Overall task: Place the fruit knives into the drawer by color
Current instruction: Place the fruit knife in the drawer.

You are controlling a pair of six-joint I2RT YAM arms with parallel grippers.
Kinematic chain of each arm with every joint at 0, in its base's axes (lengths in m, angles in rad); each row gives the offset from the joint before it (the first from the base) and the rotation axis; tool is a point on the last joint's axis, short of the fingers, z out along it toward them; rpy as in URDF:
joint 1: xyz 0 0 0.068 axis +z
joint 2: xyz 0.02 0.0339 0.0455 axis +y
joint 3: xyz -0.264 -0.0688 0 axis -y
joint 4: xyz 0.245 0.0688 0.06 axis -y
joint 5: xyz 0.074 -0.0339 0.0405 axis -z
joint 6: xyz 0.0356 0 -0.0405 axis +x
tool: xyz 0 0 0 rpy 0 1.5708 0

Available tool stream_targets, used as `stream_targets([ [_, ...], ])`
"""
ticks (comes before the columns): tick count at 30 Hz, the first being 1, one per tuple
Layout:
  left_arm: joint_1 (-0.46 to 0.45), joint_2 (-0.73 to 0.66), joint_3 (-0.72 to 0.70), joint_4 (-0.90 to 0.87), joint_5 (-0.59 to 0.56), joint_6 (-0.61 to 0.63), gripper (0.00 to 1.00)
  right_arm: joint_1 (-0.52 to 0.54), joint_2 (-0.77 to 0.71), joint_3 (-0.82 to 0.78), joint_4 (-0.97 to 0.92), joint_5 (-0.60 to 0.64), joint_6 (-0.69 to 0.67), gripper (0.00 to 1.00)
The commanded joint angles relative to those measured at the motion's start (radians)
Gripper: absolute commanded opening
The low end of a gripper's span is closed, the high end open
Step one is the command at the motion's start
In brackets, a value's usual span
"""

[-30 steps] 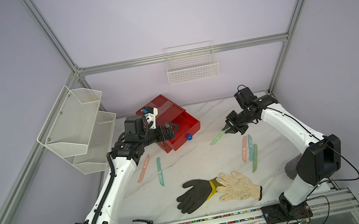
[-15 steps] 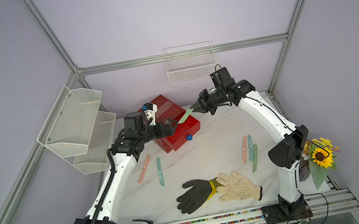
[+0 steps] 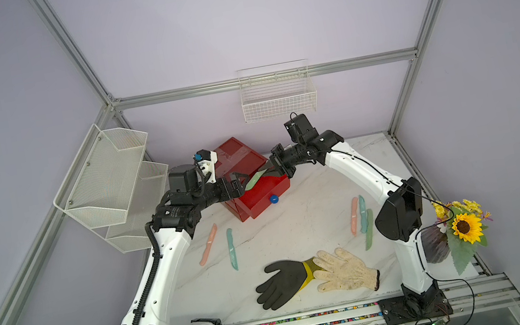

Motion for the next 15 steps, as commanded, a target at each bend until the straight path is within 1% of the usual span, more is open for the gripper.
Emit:
stream_targets([
  [1, 0.011, -0.024, -0.004, 0.018, 0.006, 0.017, 1.0, -0.008, -0.029, -0.028, 0.051, 0.003, 0.002, 0.34],
  [3, 0.011, -0.022, -0.006, 0.024, 0.009, 0.011, 1.0, -0.013, -0.048, -0.051, 0.069, 0.012, 0.001, 0.36],
  [4, 0.011, -0.02, -0.006, 0.028, 0.012, 0.01, 1.0, -0.016, -0.056, -0.058, 0.071, 0.021, 0.0, 0.41],
  [5, 0.011, -0.019, -0.005, 0.03, 0.016, 0.009, 1.0, -0.02, -0.063, -0.068, 0.079, 0.023, -0.004, 0.43],
  [9, 0.011, -0.011, -0.006, 0.041, 0.023, 0.0, 1.0, -0.045, -0.098, -0.093, 0.08, 0.039, -0.056, 0.44],
  [11, 0.011, -0.008, -0.004, 0.049, 0.03, -0.009, 1.0, -0.067, -0.12, -0.113, 0.072, 0.04, -0.129, 0.44],
  [13, 0.01, -0.004, -0.004, 0.055, 0.036, -0.014, 1.0, -0.093, -0.141, -0.128, 0.031, 0.059, -0.25, 0.44],
  [15, 0.01, -0.001, -0.004, 0.062, 0.04, -0.02, 1.0, -0.116, -0.162, -0.127, -0.062, 0.131, -0.431, 0.44],
])
